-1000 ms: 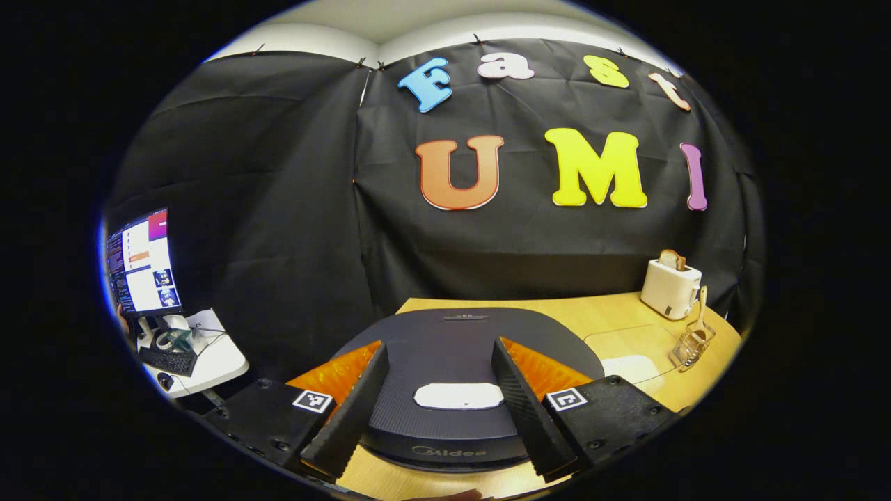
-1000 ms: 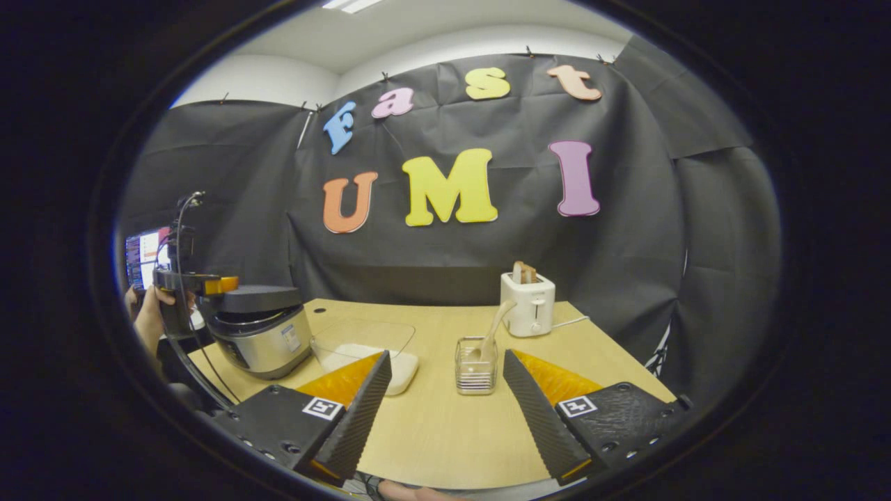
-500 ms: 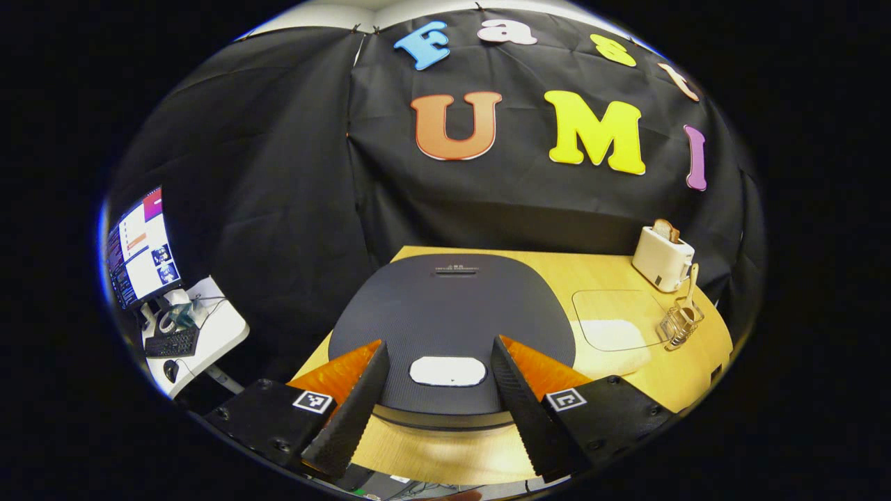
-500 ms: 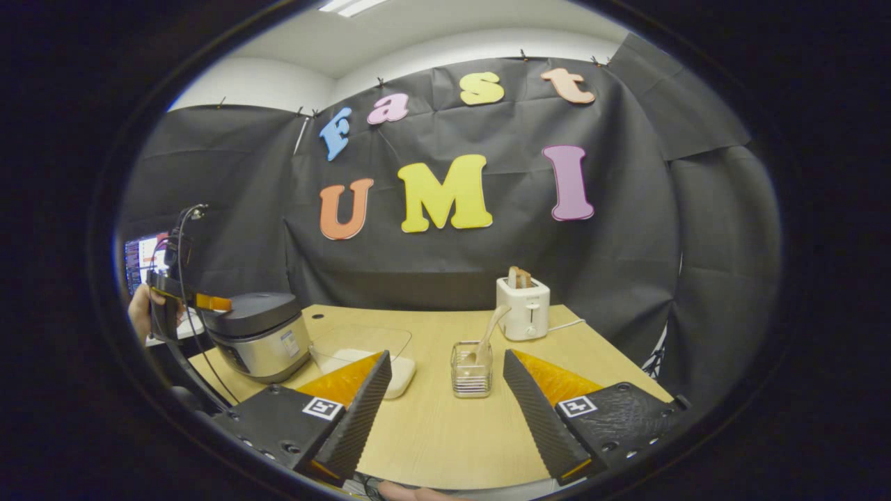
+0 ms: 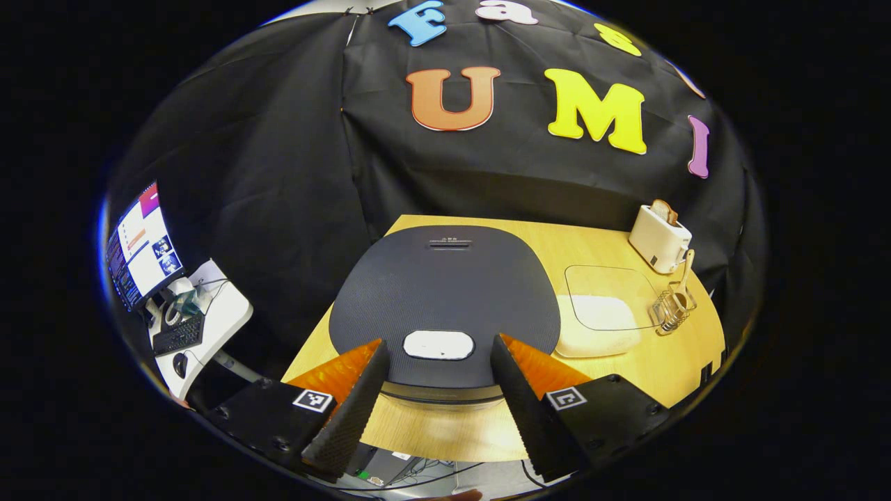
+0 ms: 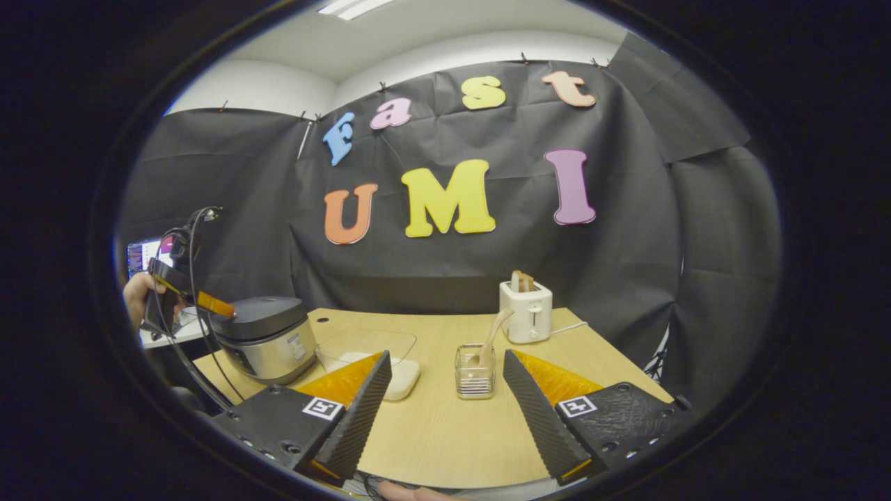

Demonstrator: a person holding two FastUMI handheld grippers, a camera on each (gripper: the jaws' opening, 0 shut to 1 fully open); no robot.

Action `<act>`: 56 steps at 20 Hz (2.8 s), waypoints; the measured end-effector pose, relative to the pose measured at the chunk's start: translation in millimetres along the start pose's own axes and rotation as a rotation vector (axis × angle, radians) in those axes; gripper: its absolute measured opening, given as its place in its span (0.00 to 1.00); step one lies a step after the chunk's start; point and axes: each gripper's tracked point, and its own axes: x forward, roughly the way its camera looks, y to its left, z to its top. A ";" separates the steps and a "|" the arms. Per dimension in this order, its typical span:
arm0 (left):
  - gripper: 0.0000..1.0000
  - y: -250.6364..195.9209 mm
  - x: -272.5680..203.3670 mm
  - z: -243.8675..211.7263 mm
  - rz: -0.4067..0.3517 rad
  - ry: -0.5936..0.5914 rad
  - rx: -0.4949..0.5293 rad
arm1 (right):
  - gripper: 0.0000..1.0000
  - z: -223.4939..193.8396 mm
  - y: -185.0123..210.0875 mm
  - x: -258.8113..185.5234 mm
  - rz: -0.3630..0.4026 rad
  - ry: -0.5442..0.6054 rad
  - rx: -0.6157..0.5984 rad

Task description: Close the left gripper, press the button to open the rice cooker; take a wooden spoon from the chopstick holder with the right hand, scoop a spoonful of rice and pour it into the rice cooker, then put the wooden spoon back into the chopstick holder.

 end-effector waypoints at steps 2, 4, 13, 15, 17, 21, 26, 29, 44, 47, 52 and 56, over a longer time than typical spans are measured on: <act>0.93 -0.1 0.3 0.1 0.000 -0.014 0.001 | 0.92 -0.8 2.6 0.0 0.005 0.001 -0.004; 0.93 -0.5 0.9 -0.5 0.002 -0.031 -0.007 | 0.92 -1.9 5.4 0.2 0.008 0.004 -0.008; 0.87 -2.6 3.7 -5.5 0.019 -0.073 -0.026 | 0.92 -5.7 11.8 1.8 0.018 0.014 -0.018; 0.86 -2.7 4.0 -3.8 0.044 -0.100 -0.031 | 0.92 -7.2 12.7 5.1 0.023 0.016 -0.027; 0.86 -9.5 1.6 -3.7 0.050 -0.126 -0.015 | 0.96 -8.9 11.2 8.5 0.014 0.024 -0.038; 0.86 -26.0 -20.5 11.9 0.060 -0.241 -0.003 | 0.92 -7.7 8.5 10.2 -0.014 0.036 -0.056; 0.90 -63.4 -72.6 37.7 0.058 -0.436 0.048 | 0.92 1.0 2.6 6.5 -0.040 0.016 -0.053; 0.96 -87.0 -98.1 40.5 0.054 -0.527 0.062 | 0.92 3.4 -0.1 8.5 -0.043 0.008 -0.032; 1.00 -169.3 -100.8 11.0 -0.021 -0.661 -0.001 | 0.92 -6.2 -9.1 14.5 0.016 -0.032 -0.057; 0.97 -163.1 -101.7 8.7 0.011 -0.661 -0.016 | 0.92 -9.8 -15.4 15.9 0.020 -0.033 -0.044; 0.97 -171.1 -103.6 16.3 0.005 -0.668 -0.046 | 0.92 -10.0 -24.9 14.9 0.025 -0.010 -0.053; 0.97 -176.2 -112.9 19.3 0.003 -0.678 -0.047 | 0.96 -2.5 -35.5 12.2 0.017 -0.030 -0.054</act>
